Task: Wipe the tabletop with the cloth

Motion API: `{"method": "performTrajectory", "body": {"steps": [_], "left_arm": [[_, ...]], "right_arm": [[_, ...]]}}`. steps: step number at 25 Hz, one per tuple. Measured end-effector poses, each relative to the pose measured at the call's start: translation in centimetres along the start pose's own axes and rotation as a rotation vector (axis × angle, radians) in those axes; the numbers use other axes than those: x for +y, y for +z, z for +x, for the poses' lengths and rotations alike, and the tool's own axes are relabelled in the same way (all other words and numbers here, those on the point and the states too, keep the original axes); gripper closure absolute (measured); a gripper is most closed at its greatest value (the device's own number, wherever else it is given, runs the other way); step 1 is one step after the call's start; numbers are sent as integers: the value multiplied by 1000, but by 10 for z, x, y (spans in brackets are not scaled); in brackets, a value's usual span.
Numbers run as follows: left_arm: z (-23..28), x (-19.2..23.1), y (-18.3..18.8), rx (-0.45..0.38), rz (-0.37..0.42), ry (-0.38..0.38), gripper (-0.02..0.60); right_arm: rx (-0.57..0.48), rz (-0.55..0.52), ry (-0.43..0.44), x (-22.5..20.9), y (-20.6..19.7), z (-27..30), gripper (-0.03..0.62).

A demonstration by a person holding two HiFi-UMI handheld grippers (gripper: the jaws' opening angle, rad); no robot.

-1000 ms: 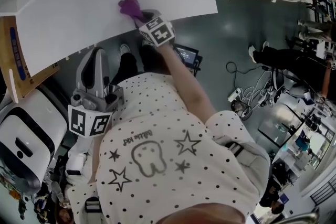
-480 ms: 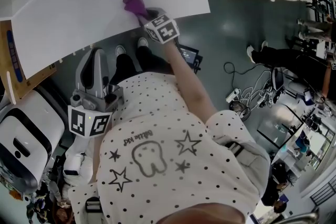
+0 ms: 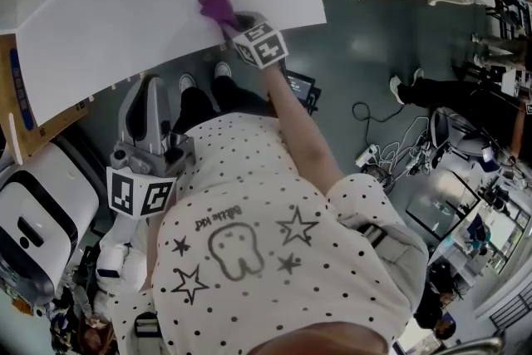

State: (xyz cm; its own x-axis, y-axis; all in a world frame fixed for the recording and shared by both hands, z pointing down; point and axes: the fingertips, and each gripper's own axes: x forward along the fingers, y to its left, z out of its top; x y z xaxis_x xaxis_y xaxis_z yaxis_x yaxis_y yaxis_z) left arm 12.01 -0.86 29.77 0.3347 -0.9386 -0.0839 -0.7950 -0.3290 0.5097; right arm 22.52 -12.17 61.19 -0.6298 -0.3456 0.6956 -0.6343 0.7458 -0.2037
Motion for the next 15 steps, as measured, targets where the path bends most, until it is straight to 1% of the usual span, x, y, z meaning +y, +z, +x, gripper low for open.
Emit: {"method": "performTrajectory", "body": {"steps": [6, 15], "left_arm": [[8, -13, -8, 4, 3, 1, 586], [20, -20, -18, 3, 4, 3, 586]], "right_arm": [[-12, 10, -5, -20, -6, -14, 522], [-16, 33, -38, -58, -15, -30, 522]]}}
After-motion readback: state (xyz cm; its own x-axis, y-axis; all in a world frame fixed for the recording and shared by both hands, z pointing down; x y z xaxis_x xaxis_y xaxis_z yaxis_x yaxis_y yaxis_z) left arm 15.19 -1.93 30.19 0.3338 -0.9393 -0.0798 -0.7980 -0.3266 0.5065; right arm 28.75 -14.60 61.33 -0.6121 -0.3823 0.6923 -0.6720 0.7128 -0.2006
